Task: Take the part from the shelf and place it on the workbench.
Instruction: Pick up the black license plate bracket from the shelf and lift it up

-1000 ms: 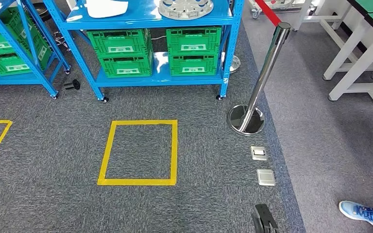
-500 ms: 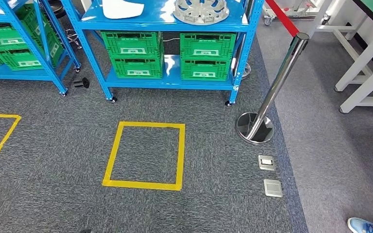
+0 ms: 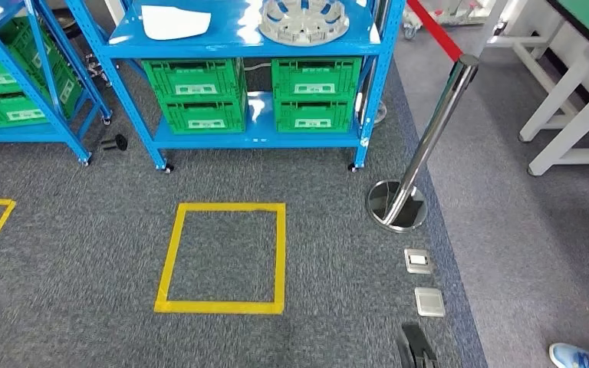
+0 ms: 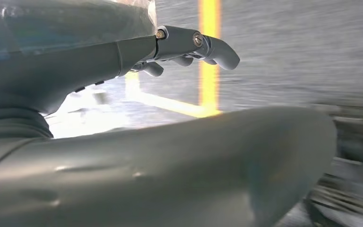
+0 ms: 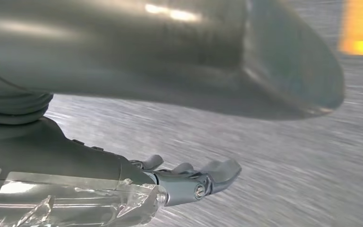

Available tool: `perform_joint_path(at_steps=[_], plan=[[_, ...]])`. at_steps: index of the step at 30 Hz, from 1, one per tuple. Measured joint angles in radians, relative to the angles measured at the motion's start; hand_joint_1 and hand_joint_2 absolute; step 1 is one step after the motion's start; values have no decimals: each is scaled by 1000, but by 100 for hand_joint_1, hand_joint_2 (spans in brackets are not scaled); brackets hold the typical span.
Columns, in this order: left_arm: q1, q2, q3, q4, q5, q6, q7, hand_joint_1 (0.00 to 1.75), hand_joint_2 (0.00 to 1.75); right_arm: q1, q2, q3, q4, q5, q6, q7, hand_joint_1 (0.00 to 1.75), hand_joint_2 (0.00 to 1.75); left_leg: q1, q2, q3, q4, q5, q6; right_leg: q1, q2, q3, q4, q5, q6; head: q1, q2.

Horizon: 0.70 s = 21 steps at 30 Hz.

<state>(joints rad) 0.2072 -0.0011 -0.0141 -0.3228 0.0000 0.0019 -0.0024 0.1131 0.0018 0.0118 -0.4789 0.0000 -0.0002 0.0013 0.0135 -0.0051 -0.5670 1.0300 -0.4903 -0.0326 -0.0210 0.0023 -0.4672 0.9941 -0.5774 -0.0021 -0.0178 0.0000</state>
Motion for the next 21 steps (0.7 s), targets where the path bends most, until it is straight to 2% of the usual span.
perform_joint_path(at_steps=[2,4,5,7,8,9,10,11,12,13,15,16,17,18,19,20,21], plan=[[-59,-1,0,-38,0,0,-1,0,0,60,2,1,37,0,1,2,0,0,-2,-3,3,-6,-5,18,-1,-2,3,3,2,11,2,0],[-114,-2,0,-82,0,0,-3,0,0,115,2,1,79,0,1,3,0,0,-1,-7,14,-13,-10,31,-1,-1,-20,51,-8,18,9,0],[-141,-2,0,-105,0,0,-3,0,0,139,2,1,102,0,0,3,0,0,-1,-10,21,-17,-13,37,-1,-1,-51,103,-25,19,14,0],[-185,-1,0,-148,0,0,-4,0,0,180,-1,1,147,0,0,3,0,0,-6,-18,29,-18,-22,46,0,0,-138,235,-77,20,24,0],[-200,0,0,-167,0,0,-4,0,0,197,-2,1,166,0,0,3,0,0,-9,-24,35,-18,-27,48,1,0,-177,285,-92,19,28,0],[-208,0,1,-182,0,0,-4,0,0,209,-2,1,181,0,0,3,0,0,-12,-29,42,-18,-32,50,3,0,-203,309,-91,16,31,0],[-210,0,1,-193,0,0,-4,0,0,214,-3,1,192,0,0,4,0,0,-15,-32,51,-18,-39,51,6,0,-210,296,-68,11,33,0],[-206,0,1,-199,0,0,-3,0,0,212,-3,1,199,0,0,4,0,0,-19,-34,62,-18,-45,52,10,0,-202,251,-27,4,37,0],[-196,-1,1,-202,0,0,-2,0,0,203,-3,1,202,0,0,3,0,0,-21,-35,70,-19,-53,53,17,0,-181,182,23,-8,39,0],[-183,-2,1,-200,0,0,-1,0,0,187,-4,1,203,0,0,2,0,0,-23,-35,78,-22,-60,52,26,-2,-159,123,52,-20,38,0],[-146,-6,1,-188,0,0,0,0,0,146,-6,1,191,0,0,1,0,0,-22,-36,86,-27,-72,45,41,0,-127,56,48,-42,37,0],[-123,-8,1,-174,0,0,1,0,0,123,-6,1,176,0,0,0,0,0,-23,-35,95,-27,-74,40,45,2,-120,51,38,-47,38,0],[-96,-8,1,-158,0,0,2,0,0,99,-6,1,158,0,0,-2,0,0,-23,-33,105,-25,-75,35,44,5,-111,41,42,-50,43,0],[-66,-9,1,-138,0,0,4,0,0,74,-6,1,136,0,0,-3,0,0,-25,-29,114,-20,-77,32,39,7,-99,30,61,-52,46,0],[-37,-10,0,-118,0,0,5,0,0,46,-5,1,115,0,0,-4,0,0,-27,-25,116,-6,-83,28,33,8,-87,21,70,-52,45,0],[-12,-10,0,-97,0,0,6,0,0,16,-5,1,93,0,0,-4,0,0,-26,-23,103,23,-95,22,28,10,-75,14,70,-52,40,0],[10,-10,0,-71,0,0,7,0,0,-12,-5,1,69,0,0,-5,0,0,-23,-20,75,70,-114,16,24,11,-66,9,68,-53,35,0]])
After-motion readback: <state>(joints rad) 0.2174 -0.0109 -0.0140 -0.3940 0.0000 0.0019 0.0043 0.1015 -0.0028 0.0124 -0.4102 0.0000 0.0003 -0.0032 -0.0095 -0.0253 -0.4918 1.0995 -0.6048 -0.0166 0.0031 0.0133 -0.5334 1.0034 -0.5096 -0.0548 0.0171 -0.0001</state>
